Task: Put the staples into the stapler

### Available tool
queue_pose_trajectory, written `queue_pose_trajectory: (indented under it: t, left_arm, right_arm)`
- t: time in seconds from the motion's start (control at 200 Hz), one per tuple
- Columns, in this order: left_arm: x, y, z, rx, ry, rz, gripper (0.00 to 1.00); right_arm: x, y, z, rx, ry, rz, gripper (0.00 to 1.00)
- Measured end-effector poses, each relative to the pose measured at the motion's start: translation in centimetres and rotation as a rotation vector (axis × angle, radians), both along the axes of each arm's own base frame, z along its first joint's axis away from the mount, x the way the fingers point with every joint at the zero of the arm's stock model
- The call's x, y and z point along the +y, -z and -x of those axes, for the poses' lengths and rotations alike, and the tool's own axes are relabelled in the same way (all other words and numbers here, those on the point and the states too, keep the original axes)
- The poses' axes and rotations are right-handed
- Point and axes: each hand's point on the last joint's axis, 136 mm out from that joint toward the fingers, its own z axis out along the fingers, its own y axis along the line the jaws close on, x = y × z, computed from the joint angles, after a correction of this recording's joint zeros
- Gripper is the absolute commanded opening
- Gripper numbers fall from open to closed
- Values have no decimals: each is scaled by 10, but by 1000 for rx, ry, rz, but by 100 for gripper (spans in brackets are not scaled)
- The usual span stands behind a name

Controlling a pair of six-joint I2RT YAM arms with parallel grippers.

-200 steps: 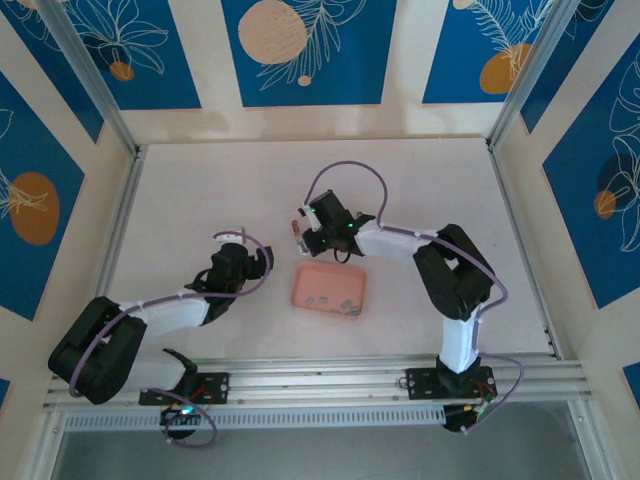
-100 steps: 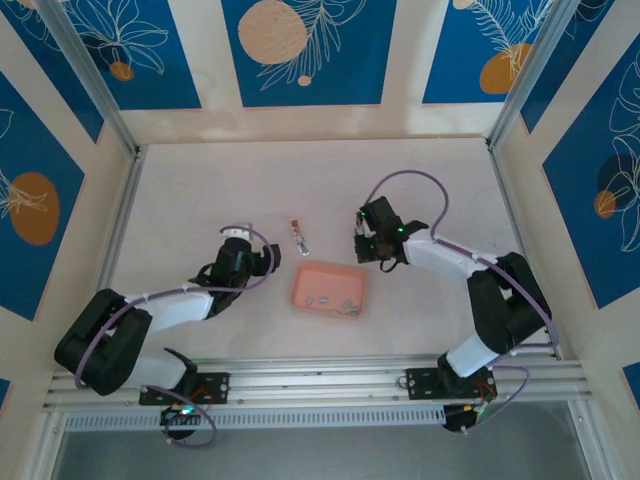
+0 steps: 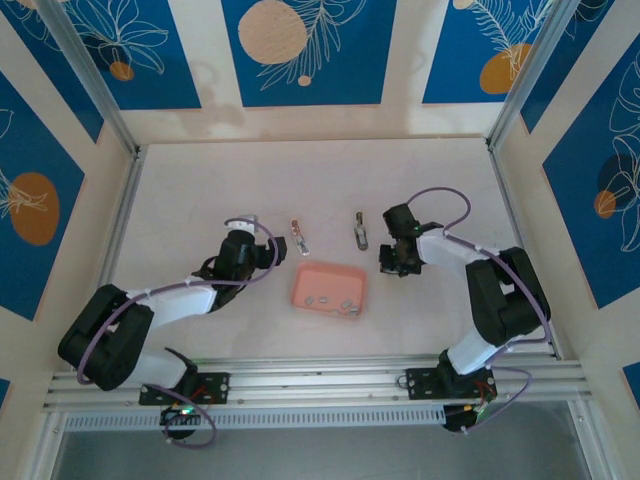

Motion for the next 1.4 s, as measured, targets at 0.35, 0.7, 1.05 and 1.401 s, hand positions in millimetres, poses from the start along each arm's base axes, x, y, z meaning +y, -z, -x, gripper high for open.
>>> queue_pose_trajectory:
  t: [0.35, 0.7, 1.05, 1.401]
  left_arm:
    - [-1, -3, 1, -10, 5, -4, 90]
    - [-5, -6, 3, -16, 40, -10, 90]
    - [-19, -15, 4, -46, 108, 40, 89]
    - [-18, -20, 4, -60, 111, 39, 89]
  right_arm:
    - [3, -4, 0, 43, 29, -11, 30]
    - [1, -61, -14, 23, 75, -134, 30]
    - [0, -45, 6, 244, 17, -190, 32]
    - [15, -20, 10, 351, -77, -122, 33]
